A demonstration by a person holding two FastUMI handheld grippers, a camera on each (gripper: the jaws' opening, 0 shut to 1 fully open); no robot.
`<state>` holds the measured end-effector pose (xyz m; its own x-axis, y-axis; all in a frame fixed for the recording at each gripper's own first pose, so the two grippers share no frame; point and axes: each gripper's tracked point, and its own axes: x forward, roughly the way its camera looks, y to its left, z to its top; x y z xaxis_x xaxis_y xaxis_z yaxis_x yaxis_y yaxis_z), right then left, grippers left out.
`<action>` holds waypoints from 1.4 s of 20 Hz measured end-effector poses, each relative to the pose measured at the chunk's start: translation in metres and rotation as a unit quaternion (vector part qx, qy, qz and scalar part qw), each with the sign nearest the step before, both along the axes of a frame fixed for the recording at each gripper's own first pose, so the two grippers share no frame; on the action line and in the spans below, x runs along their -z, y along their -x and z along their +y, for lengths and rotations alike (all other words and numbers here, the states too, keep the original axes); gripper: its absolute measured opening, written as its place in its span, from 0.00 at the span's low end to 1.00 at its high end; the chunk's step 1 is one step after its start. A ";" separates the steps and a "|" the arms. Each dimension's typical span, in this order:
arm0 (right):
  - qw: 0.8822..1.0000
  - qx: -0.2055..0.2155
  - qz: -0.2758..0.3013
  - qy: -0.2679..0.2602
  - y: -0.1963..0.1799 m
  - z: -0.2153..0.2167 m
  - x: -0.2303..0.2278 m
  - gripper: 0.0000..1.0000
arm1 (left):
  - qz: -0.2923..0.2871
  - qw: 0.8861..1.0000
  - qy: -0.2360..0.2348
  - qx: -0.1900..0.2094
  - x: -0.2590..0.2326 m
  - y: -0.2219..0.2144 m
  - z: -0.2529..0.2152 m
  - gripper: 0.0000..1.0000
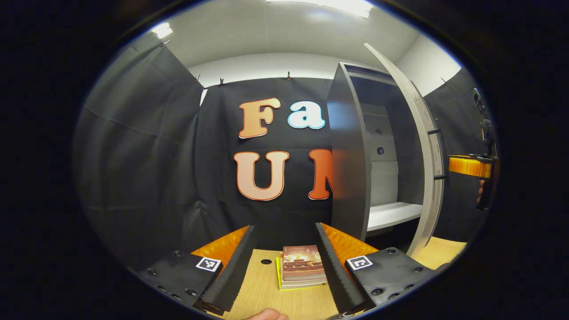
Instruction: Open the cabinet door with the right hand, grasp the bottle in the cabinet with the left hand and place it on the coaster, then close the cabinet door with the right hand.
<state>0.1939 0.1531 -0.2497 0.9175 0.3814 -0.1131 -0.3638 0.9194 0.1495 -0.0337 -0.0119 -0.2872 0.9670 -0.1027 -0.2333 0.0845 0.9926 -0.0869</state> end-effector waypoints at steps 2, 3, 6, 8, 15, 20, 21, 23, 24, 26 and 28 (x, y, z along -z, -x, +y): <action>1.000 0.005 0.009 -0.004 -0.003 0.002 0.004 0.88 | -0.007 1.000 0.003 -0.004 -0.007 -0.001 0.000 0.87; 1.000 0.008 0.013 -0.006 -0.006 0.003 0.006 0.87 | -0.009 1.000 0.005 -0.005 -0.009 -0.002 0.002 0.87; 1.000 0.017 0.018 -0.006 -0.014 0.006 0.012 0.88 | -0.009 1.000 0.005 -0.005 -0.013 -0.003 -0.001 0.87; 0.999 0.025 0.021 -0.003 -0.015 0.004 0.016 0.88 | -0.004 1.000 0.014 -0.003 -0.011 0.000 -0.005 0.87; 0.999 0.026 0.042 -0.023 -0.021 0.007 0.031 0.88 | 0.013 0.998 0.058 0.006 0.003 0.001 -0.016 0.88; 0.994 0.021 0.087 -0.070 -0.024 0.007 0.051 0.92 | 0.026 0.998 0.057 -0.010 0.009 0.000 -0.010 0.86; 0.993 0.020 0.089 -0.073 -0.023 0.007 0.051 0.93 | 0.026 0.998 0.052 -0.012 0.007 0.000 -0.011 0.86; 0.993 0.024 0.094 -0.065 -0.022 0.006 0.055 0.93 | 0.023 0.999 0.048 -0.010 0.001 -0.003 -0.018 0.87; 0.993 0.029 0.096 -0.055 -0.021 0.003 0.057 0.93 | 0.021 0.999 0.046 -0.007 -0.004 -0.006 -0.023 0.87; 0.994 0.050 0.094 -0.025 -0.015 -0.010 0.057 0.94 | 0.019 0.999 0.039 -0.004 -0.014 -0.008 -0.031 0.93; 0.996 0.037 0.075 -0.012 -0.001 -0.014 0.048 0.94 | 0.007 0.999 0.037 0.005 -0.028 -0.004 -0.042 0.92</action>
<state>0.1946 0.1386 -0.2975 0.9164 0.3179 -0.2431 -0.2670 0.9382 0.2203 -0.0296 -0.0538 -0.2592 0.9628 -0.1289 -0.2375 0.0920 0.9827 -0.1606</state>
